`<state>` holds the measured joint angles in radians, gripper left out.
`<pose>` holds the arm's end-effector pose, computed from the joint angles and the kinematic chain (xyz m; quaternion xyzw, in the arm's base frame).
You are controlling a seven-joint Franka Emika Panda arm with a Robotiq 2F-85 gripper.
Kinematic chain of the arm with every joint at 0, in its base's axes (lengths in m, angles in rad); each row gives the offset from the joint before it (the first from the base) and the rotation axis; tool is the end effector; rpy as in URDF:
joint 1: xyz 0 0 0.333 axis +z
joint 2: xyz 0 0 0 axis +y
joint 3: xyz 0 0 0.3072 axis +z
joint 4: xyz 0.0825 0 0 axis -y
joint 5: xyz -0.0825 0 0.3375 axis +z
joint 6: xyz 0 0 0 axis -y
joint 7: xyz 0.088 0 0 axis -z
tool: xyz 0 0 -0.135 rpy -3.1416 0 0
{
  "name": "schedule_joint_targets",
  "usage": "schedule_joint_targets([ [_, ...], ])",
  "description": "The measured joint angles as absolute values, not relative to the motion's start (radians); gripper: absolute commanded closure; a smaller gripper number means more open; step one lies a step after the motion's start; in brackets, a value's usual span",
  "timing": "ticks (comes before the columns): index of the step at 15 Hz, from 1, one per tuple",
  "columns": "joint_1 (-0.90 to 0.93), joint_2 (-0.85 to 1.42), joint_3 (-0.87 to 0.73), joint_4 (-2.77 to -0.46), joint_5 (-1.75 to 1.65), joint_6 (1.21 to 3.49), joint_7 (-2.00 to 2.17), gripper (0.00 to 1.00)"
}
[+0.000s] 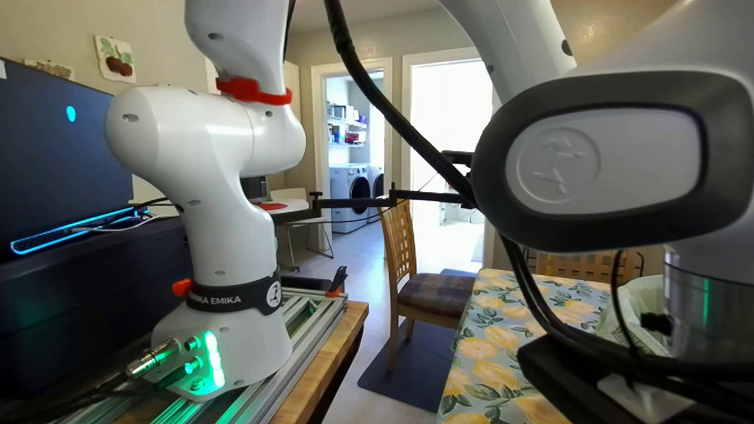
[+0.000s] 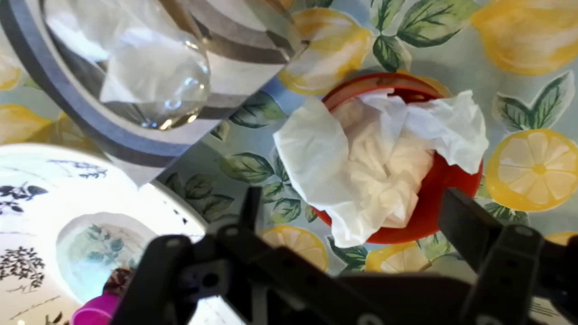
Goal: Pick up the red bowl and pour it's contents in the bin
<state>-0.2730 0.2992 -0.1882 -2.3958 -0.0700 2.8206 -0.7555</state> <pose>0.4428 -0.2197 0.2130 0.9800 0.1839 0.0298 0.0700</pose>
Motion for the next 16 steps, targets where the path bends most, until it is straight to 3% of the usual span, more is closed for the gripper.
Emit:
schedule_joint_targets([
  [4,-0.274,0.369,-0.171,-2.35,-0.07,2.86,-0.747,0.0],
  [5,-0.275,0.383,-0.164,-2.341,-0.07,2.866,-0.744,0.25],
  [7,-0.277,0.404,-0.153,-2.325,-0.07,2.867,-0.738,0.32],
  [15,-0.298,0.437,-0.138,-2.294,-0.07,2.867,-0.732,0.96],
  [16,-0.3,0.44,-0.137,-2.292,-0.07,2.867,-0.732,0.99],
])
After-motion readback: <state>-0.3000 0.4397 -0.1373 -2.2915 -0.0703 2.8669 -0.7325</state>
